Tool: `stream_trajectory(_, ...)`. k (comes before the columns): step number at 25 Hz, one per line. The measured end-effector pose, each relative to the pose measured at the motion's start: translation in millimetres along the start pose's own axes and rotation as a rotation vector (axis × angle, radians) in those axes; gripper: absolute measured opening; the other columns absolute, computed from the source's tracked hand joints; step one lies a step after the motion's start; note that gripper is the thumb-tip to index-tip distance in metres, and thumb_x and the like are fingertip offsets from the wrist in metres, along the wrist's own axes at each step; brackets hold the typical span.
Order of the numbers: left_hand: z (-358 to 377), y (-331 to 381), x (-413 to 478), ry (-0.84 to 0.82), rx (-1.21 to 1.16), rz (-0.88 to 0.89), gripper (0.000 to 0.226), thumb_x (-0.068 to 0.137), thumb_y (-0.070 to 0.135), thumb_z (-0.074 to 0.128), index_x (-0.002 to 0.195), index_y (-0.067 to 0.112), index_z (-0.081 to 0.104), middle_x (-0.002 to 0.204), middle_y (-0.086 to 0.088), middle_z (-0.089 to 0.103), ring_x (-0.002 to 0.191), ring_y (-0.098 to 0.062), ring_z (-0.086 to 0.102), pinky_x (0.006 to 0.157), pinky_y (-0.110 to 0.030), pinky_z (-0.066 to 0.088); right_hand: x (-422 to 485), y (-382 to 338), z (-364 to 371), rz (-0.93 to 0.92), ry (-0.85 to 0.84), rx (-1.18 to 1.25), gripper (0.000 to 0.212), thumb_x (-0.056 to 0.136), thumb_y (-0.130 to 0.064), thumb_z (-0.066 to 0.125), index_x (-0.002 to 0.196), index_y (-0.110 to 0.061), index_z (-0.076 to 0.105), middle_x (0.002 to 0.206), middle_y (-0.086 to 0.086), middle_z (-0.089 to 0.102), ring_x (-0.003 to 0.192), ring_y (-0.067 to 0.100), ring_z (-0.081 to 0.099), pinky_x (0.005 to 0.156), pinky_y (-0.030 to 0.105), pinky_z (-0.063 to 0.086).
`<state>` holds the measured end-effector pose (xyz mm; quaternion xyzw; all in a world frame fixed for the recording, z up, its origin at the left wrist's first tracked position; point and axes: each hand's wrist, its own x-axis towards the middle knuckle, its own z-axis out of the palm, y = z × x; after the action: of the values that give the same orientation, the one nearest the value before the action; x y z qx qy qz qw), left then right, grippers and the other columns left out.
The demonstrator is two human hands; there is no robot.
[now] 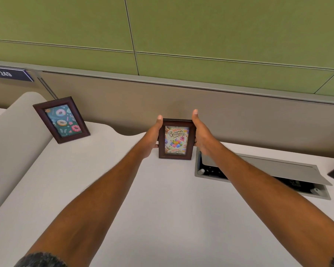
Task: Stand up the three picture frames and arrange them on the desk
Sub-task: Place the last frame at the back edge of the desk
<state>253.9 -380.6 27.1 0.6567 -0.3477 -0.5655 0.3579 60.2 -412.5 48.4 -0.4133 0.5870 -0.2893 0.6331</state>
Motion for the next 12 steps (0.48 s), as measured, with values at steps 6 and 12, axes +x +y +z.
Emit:
stream_trajectory(6, -0.1, 3.5, 6.8, 0.010, -0.002, -0.008, 0.059, 0.098, 0.085, 0.031, 0.105, 0.040, 0.069, 0.074, 0.028, 0.079, 0.099, -0.007, 0.070, 0.095, -0.045, 0.048, 4.3, -4.1, -1.6, 0.001, -0.015, -0.015, 0.088, 0.094, -0.091, 0.030, 0.133, -0.022, 0.069, 0.126, 0.008, 0.080, 0.121, 0.029, 0.074, 0.121, 0.057, 0.046)
stream_trajectory(12, 1.5, 7.5, -6.6, -0.020, 0.026, 0.023, 0.054, 0.101, 0.082, 0.031, 0.107, 0.039, 0.065, 0.101, 0.020, 0.073, 0.113, -0.014, 0.066, 0.109, -0.050, 0.042, -3.0, -9.5, -3.6, -0.010, -0.064, -0.077, 0.083, 0.096, -0.089, 0.026, 0.131, -0.026, 0.068, 0.125, 0.006, 0.078, 0.120, 0.026, 0.072, 0.120, 0.054, 0.046)
